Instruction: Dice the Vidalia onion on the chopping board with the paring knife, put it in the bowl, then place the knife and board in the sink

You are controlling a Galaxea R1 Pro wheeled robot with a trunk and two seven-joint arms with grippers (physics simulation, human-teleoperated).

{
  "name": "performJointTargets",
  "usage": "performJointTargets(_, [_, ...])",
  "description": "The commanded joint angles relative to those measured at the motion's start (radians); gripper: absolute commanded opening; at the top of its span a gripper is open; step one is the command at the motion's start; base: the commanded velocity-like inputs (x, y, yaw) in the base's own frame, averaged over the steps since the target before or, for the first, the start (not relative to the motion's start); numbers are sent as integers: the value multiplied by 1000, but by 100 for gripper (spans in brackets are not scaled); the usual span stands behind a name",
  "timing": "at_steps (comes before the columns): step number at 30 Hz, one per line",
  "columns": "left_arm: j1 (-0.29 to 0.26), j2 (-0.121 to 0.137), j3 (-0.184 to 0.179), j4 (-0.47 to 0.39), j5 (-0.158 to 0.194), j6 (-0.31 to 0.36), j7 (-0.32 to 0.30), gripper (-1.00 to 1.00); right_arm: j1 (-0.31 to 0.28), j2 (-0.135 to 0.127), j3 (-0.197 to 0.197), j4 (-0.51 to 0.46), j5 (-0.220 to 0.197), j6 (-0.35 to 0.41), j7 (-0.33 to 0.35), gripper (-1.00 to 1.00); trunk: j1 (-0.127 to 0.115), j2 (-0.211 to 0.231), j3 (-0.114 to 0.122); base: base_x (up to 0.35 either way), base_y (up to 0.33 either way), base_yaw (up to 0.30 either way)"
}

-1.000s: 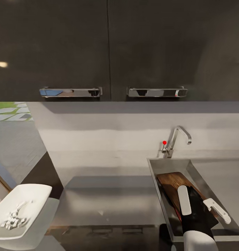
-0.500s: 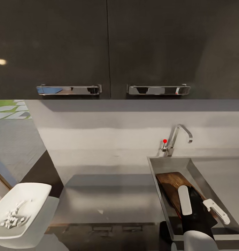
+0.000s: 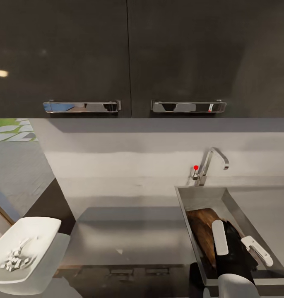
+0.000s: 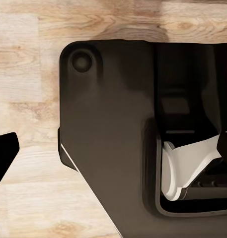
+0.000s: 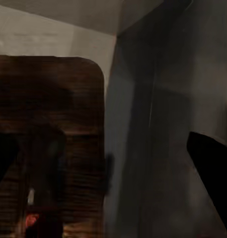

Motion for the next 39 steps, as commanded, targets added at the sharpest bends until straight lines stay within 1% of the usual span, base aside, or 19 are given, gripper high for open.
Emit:
performJointTargets(1, [0, 0, -5, -2, 7, -1, -2, 100, -1, 1, -2, -2, -2, 10, -3, 100, 1, -2, -2, 0, 0, 0])
performJointTargets(9, [0, 0, -5, 0, 7, -1, -2, 100, -1, 1, 0, -17, -2, 11, -3, 100, 1, -2, -2, 0, 0, 0])
performJointTargets(11, [0, 0, -5, 0, 7, -1, -2, 100, -1, 1, 13, -43, -2, 13, -3, 100, 1, -2, -2, 0, 0, 0])
performJointTargets(12, [0, 0, -5, 0, 7, -1, -2, 100, -1, 1, 30, -71, -2, 15, -3, 100, 1, -2, -2, 0, 0, 0])
performJointTargets(13, [0, 0, -5, 0, 7, -1, -2, 100, -1, 1, 56, -110, -2, 17, -3, 100, 1, -2, -2, 0, 0, 0])
performJointTargets(15, [0, 0, -5, 0, 7, -1, -2, 100, -1, 1, 129, -206, -1, 24, -4, 100, 1, -2, -2, 0, 0, 0])
performJointTargets(16, [0, 0, -5, 0, 7, -1, -2, 100, -1, 1, 188, -271, -1, 44, -5, 100, 1, -2, -2, 0, 0, 0])
performJointTargets(17, [0, 0, -5, 0, 7, -1, -2, 100, -1, 1, 221, -306, -1, 68, -5, 100, 1, -2, -2, 0, 0, 0])
performJointTargets(18, [0, 0, -5, 0, 7, -1, -2, 100, -1, 1, 243, -334, -1, 101, -4, 100, 1, -2, -2, 0, 0, 0])
performJointTargets(20, [0, 0, -5, 1, 7, -1, -2, 100, 0, 1, 268, -371, -3, 173, 1, 100, 1, -2, -2, -19, 0, 0])
performJointTargets(21, [0, 0, -5, 4, 7, -1, -2, 100, 0, 1, 277, -387, -12, 211, 24, 100, 1, -2, -2, -169, 0, 0])
performJointTargets(23, [0, 0, -5, 9, 7, -1, -2, 100, -1, 1, 293, -397, -27, 238, 80, 100, 1, -2, -2, -248, 0, 0])
performJointTargets(26, [0, 0, -5, 12, 7, -1, -3, 100, -1, 1, 323, -403, -37, 254, 165, 100, 1, -2, -2, -307, 0, 0])
performJointTargets(28, [0, 0, -5, 12, 7, -1, -3, 100, -1, 1, 342, -408, -39, 257, 183, 100, 1, -2, -2, -328, 0, 0])
performJointTargets(30, [0, 0, -5, 12, 7, -1, -3, 100, -1, 1, 380, -417, -39, 258, 192, 100, 1, -2, -2, -332, 0, 0])
performJointTargets(33, [0, 0, -5, 12, 7, -1, -3, 100, 0, 1, 454, -423, -40, 259, 201, 100, 1, -2, -2, -334, 0, 0])
performJointTargets(35, [0, 0, -5, 12, 7, -1, -2, 100, -1, 1, 483, -424, -40, 259, 220, 100, 1, -2, -2, -335, 0, 0])
performJointTargets(37, [0, 0, -5, 12, 7, -1, -2, 100, -1, 1, 504, -425, -39, 262, 260, 100, 1, -2, -2, -335, 0, 0])
performJointTargets(39, [0, 0, -5, 12, 7, -1, -3, 100, 0, 1, 513, -425, -39, 269, 302, 100, 1, -2, -2, -335, 0, 0])
